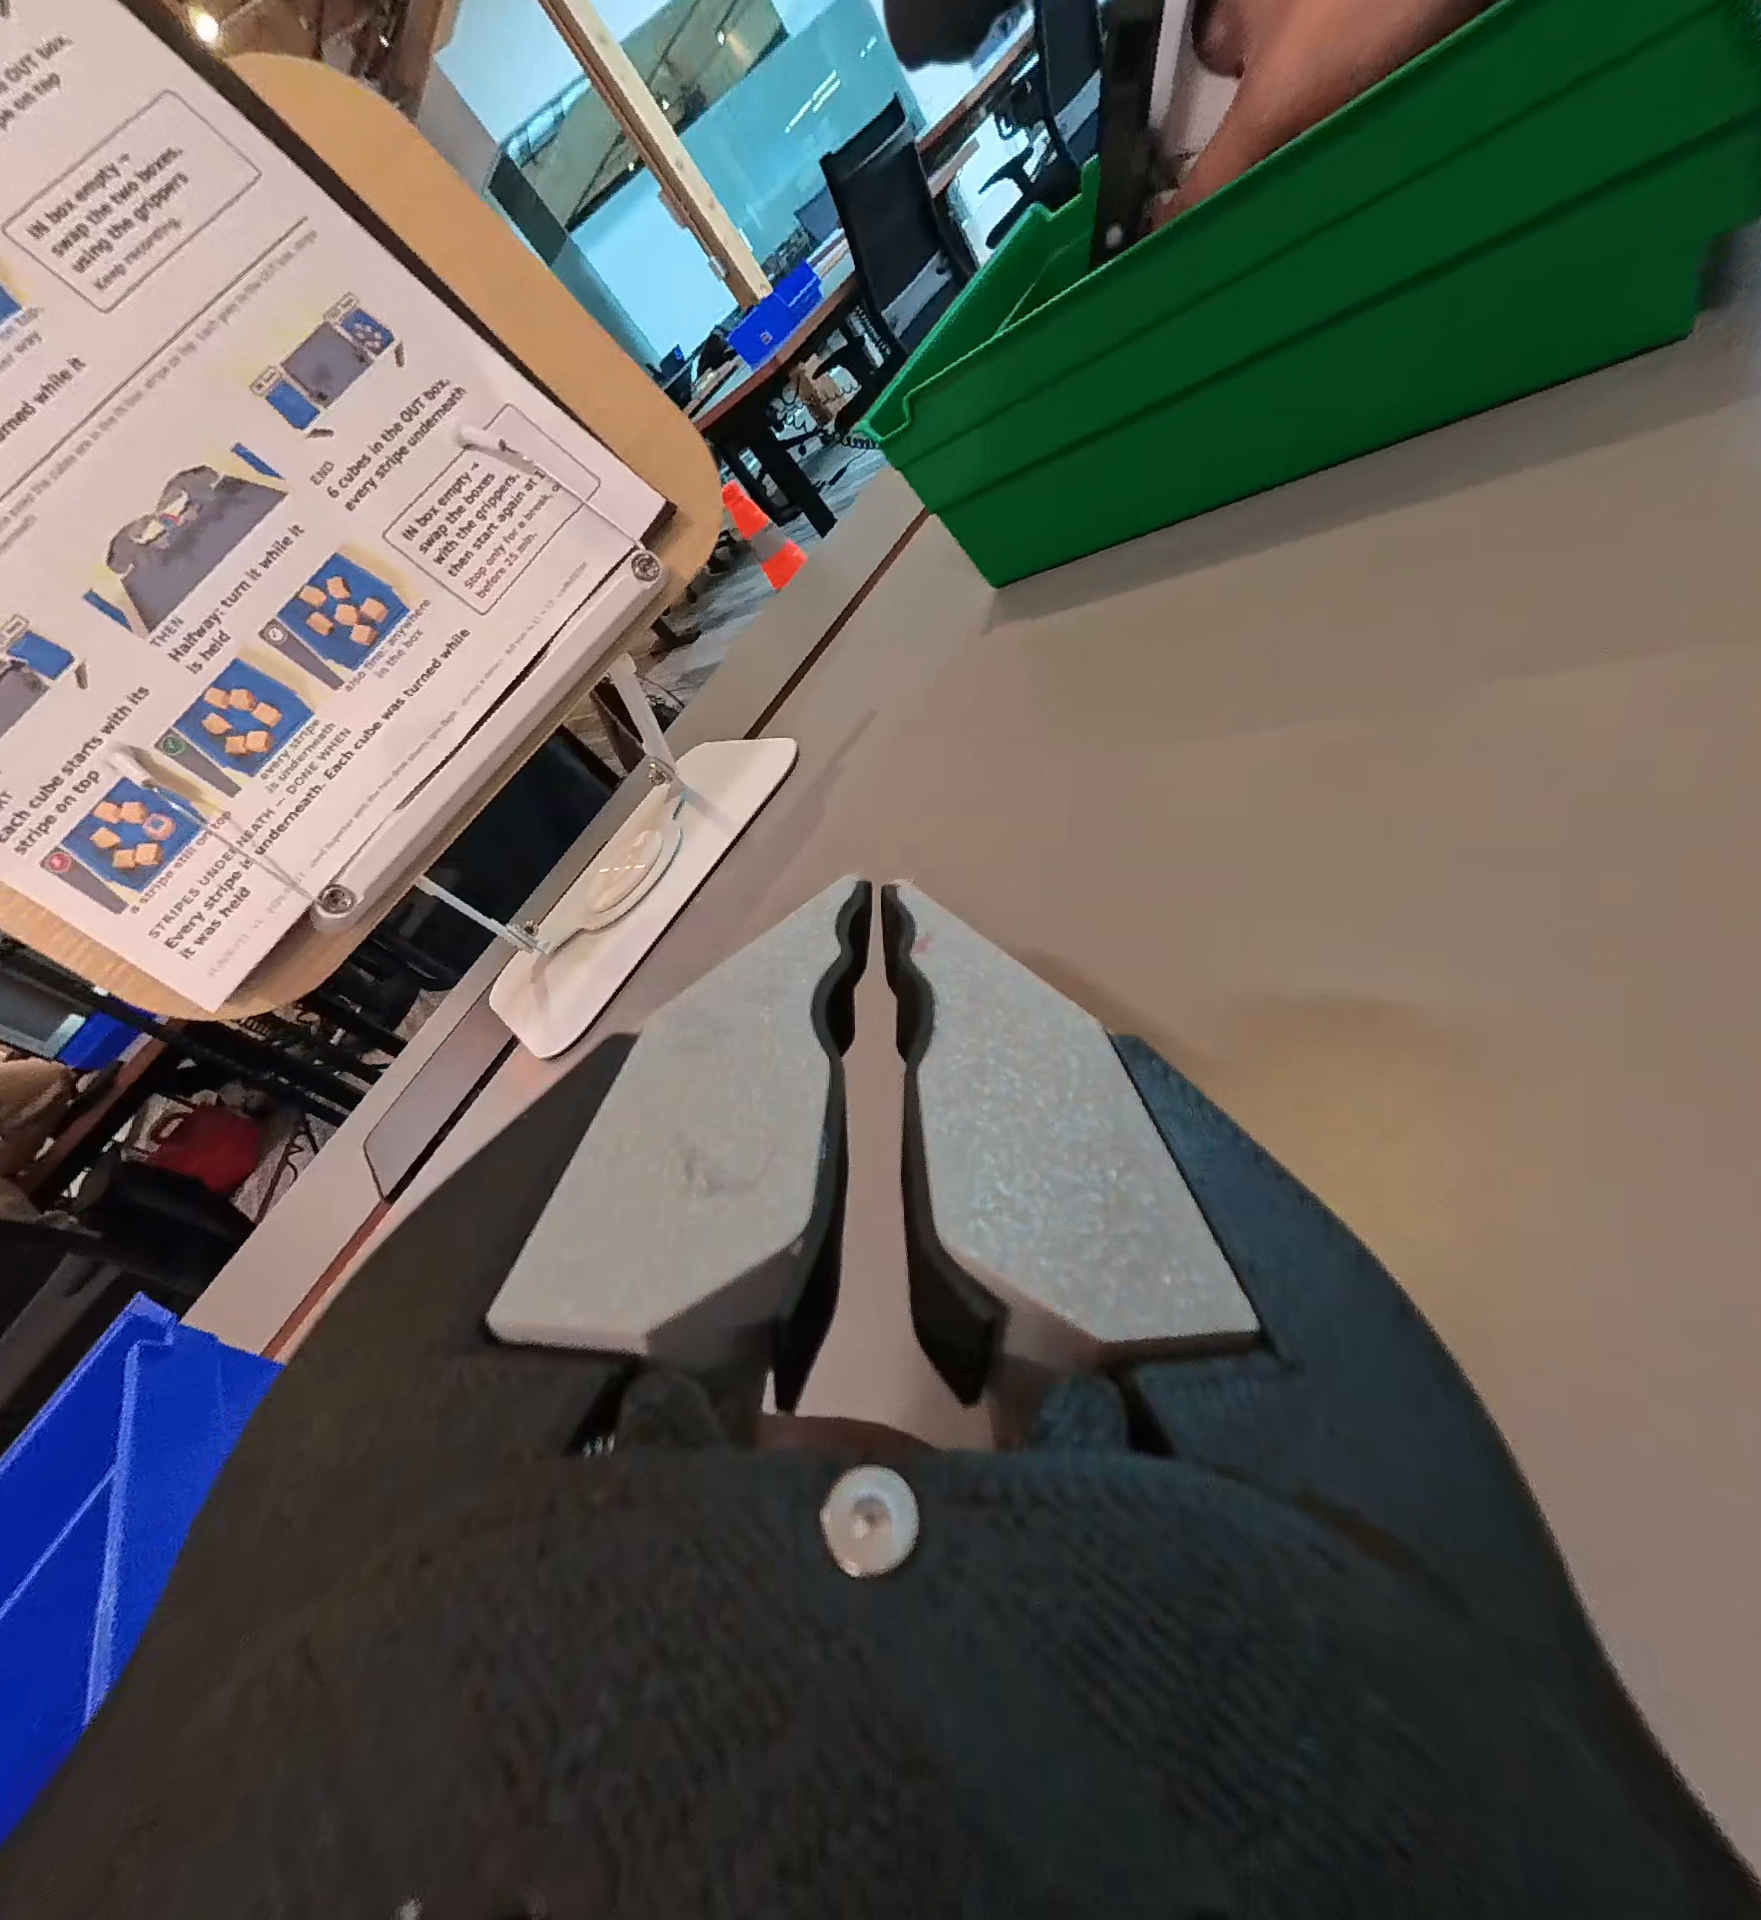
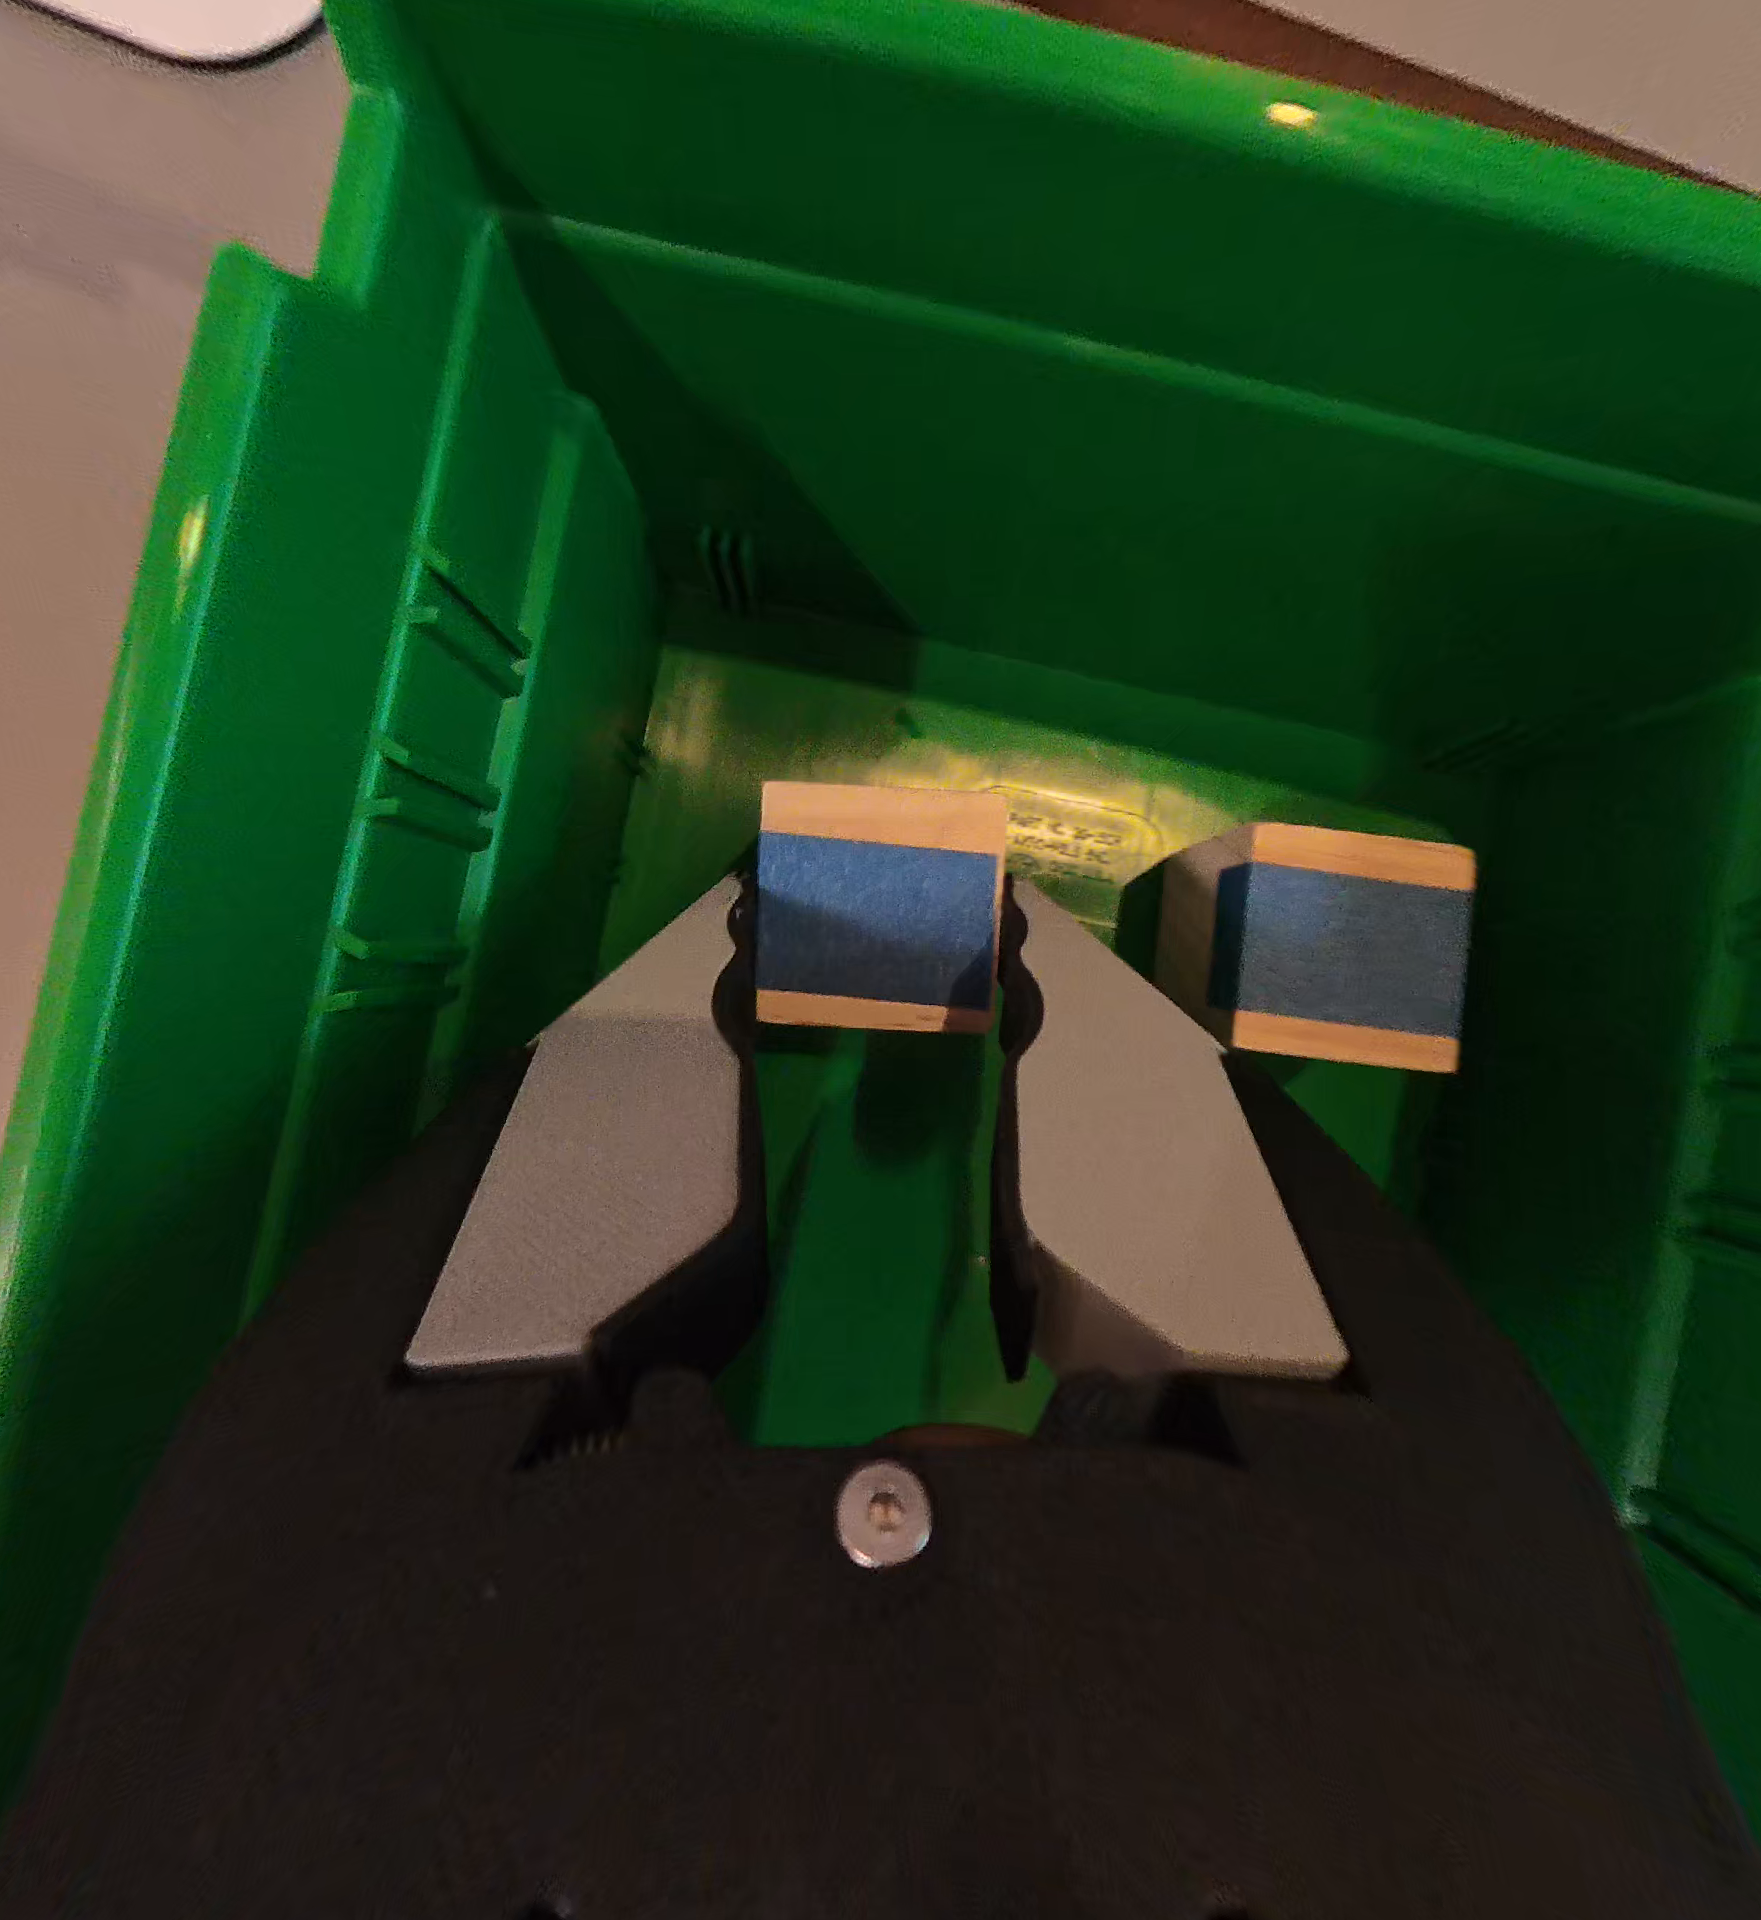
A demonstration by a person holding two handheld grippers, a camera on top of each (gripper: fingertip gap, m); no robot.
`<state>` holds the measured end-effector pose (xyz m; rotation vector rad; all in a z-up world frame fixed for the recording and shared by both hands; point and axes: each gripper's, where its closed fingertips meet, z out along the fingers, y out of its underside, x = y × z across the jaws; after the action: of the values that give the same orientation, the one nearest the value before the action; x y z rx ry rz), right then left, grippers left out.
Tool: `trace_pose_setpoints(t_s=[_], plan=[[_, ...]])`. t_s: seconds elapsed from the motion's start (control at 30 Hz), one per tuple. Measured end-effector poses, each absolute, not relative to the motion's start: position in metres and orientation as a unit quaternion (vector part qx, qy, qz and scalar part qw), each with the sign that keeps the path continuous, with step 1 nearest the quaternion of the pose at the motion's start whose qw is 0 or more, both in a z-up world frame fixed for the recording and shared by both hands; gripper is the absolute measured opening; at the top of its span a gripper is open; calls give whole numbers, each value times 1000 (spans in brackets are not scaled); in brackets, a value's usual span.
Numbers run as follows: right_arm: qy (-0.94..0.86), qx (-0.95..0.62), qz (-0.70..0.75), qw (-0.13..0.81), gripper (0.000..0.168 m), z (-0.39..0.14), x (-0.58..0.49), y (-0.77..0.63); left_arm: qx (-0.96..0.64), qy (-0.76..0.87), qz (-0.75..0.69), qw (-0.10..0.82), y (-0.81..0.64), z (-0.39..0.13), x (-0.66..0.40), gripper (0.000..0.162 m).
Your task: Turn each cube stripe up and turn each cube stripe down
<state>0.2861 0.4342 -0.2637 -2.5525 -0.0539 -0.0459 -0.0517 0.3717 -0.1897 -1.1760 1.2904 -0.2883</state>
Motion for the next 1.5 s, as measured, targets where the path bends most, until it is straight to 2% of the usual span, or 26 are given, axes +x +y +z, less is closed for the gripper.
trace_pose_setpoints(t_s=[0.17,0.33,0.43,0.6,0.73,0.93,1.0,1.1,1.2,1.3,1.37,1.5], plan=[[-38,-948,-24,315,49,-238,292,431,-527,559,-120,629,376,-191,-53,0],[-43,-907,-31,417,48,-154,283,419,-548,554,-127,613,381,-198,-54,1],[-76,-872,-13,483,47,-106,248,409,-546,562,-122,610,380,-202,-52,1],[-150,-831,98,526,46,-75,149,387,-555,571,-115,594,381,-214,-50,0],[-217,-820,189,494,47,-118,66,379,-564,573,-111,584,383,-221,-49,1],[-226,-832,186,472,38,-225,27,405,-579,567,-108,575,388,-227,-50,0],[-239,-835,213,447,42,-227,18,401,-591,555,-116,574,389,-225,-52,0],[-229,-821,217,475,36,-220,23,400,-605,535,-144,572,385,-215,-53,2],[-218,-830,218,465,37,-227,33,399,-605,505,-221,575,368,-193,-53,9],[-203,-845,217,444,37,-241,42,399,-595,502,-334,532,335,-157,-54,21],[-197,-846,246,431,37,-243,38,397,-595,509,-319,534,337,-128,-69,34],[-205,-840,244,439,37,-238,34,395,-617,515,-242,544,378,-79,-118,41]])
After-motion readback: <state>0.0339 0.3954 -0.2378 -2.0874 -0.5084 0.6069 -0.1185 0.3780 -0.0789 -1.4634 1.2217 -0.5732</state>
